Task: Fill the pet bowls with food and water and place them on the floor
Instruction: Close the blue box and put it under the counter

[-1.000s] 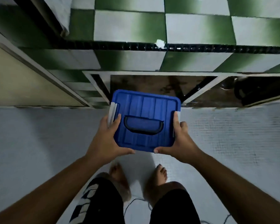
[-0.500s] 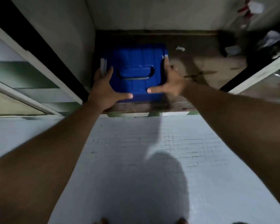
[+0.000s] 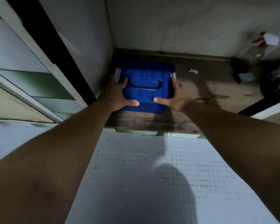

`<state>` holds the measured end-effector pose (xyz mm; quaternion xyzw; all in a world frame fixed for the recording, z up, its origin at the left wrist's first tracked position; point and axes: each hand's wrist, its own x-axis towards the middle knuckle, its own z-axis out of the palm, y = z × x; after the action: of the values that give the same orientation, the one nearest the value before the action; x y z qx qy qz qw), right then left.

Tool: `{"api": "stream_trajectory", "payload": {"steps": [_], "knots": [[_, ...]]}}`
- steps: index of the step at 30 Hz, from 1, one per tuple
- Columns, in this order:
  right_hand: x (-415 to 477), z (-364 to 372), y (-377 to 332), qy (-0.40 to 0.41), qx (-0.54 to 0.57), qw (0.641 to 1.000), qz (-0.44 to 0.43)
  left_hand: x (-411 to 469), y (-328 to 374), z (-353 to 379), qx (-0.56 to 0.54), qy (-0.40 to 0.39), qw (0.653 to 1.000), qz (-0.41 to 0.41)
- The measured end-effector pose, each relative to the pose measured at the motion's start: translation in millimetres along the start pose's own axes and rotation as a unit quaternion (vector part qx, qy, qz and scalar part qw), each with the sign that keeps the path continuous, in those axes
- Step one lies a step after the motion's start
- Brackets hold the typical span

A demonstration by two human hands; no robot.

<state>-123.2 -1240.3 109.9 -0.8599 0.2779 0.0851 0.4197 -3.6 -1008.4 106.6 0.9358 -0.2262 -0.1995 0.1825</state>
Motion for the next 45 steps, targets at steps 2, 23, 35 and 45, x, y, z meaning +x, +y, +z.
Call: {"api": "stream_trajectory", "payload": {"steps": [2,23,35,45], "knots": [[-21.3,-2.8,-20.0,0.022,-0.125,0.992,0.013,-11.0,9.0,-7.9,0.043,-0.020,0.999,-0.012],[-351.7,-228.6,-275.2,0.065,-0.228,0.971,-0.030,-305.5,245.1,-327.1,0.032,0.025,0.994,0.103],[-406.9,-383.7,-326.0,0.170,-0.131,0.972,-0.092,-337.8,369.3,-431.5,0.010,0.040,0.990,0.133],[-401.7,-451.5,-292.1,0.200,-0.085,0.972,-0.084,-311.2,453.6,-424.7,-0.001,0.069,0.979,0.194]]}}
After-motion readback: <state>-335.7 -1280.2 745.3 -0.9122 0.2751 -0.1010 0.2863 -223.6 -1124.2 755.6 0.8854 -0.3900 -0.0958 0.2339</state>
